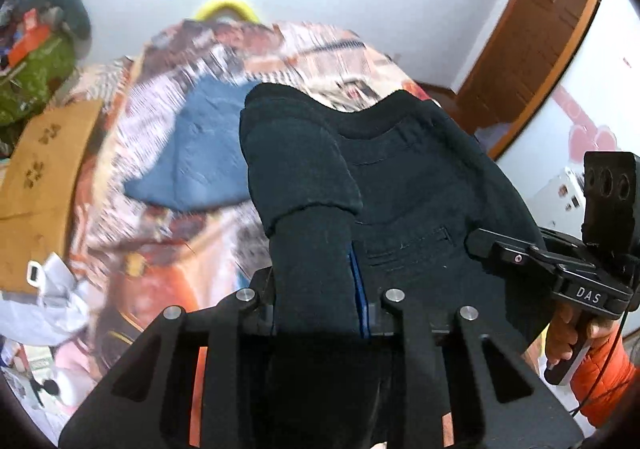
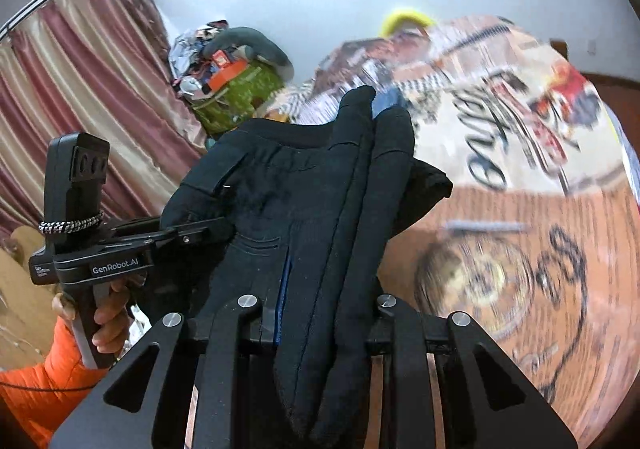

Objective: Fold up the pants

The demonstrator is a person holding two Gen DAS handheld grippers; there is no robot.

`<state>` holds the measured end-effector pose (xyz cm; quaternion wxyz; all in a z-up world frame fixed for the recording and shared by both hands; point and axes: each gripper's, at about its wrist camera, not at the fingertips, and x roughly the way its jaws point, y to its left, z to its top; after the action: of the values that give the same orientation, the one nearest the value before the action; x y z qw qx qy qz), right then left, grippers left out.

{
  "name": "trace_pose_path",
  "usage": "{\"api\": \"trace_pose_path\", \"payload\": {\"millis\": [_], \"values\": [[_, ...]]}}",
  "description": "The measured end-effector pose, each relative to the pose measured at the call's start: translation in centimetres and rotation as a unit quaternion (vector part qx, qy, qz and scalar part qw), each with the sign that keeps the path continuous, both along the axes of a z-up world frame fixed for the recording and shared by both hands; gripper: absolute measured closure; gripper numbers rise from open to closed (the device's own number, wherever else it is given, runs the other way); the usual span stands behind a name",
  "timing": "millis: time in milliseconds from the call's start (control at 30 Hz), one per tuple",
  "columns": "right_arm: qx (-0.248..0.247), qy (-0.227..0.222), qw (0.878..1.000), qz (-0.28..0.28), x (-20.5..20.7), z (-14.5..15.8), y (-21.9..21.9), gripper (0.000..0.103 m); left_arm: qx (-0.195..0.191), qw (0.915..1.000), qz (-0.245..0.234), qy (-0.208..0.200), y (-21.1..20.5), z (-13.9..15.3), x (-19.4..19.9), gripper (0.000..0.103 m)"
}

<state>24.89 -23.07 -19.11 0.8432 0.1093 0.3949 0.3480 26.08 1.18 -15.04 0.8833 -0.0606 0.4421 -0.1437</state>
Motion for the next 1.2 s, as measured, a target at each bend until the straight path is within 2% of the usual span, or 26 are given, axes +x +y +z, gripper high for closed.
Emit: {"api": "trace_pose_path", "payload": {"millis": [133, 300, 600, 900, 1067, 1200], "values": [[0.004, -0.021, 1.0, 0.006, 2.2, 1.1, 2.1, 0.082, 0.009, 0.9994, 0.018, -0.028, 2.0, 1.3, 2.1, 0.076], [0.0, -0.048, 0.999, 0.015, 5.3, 2.0, 4.6, 0.082, 0.008, 0.9983, 0.038, -0.043, 4.5, 2.0, 5.6, 0.076], [-0.005, -0.067, 0.997, 0.022, 11.7, 1.7, 8.9, 0.082, 0.016, 0.9955, 0.07, -0.062, 8.2, 1.1, 12.3, 0.077], [-0.025, -0.056, 0.998, 0.014, 18.3, -1.3, 12.5, 0.082, 0.029, 0.9932, 0.101, -0.049, 10.9, -3.3, 19.9, 0.077], [-0.034, -0.03, 0.999, -0.002, 21.5, -4.6, 13.9, 0.082, 0.068, 0.9901, 0.118, -0.034, 11.0, -6.8, 24.0, 0.077], [-0.046, -0.001, 0.999, -0.01, 22.8, -7.6, 14.7, 0.082, 0.056, 0.9906, 0.124, 0.017, 12.3, -11.1, 26.9, 0.077]]}}
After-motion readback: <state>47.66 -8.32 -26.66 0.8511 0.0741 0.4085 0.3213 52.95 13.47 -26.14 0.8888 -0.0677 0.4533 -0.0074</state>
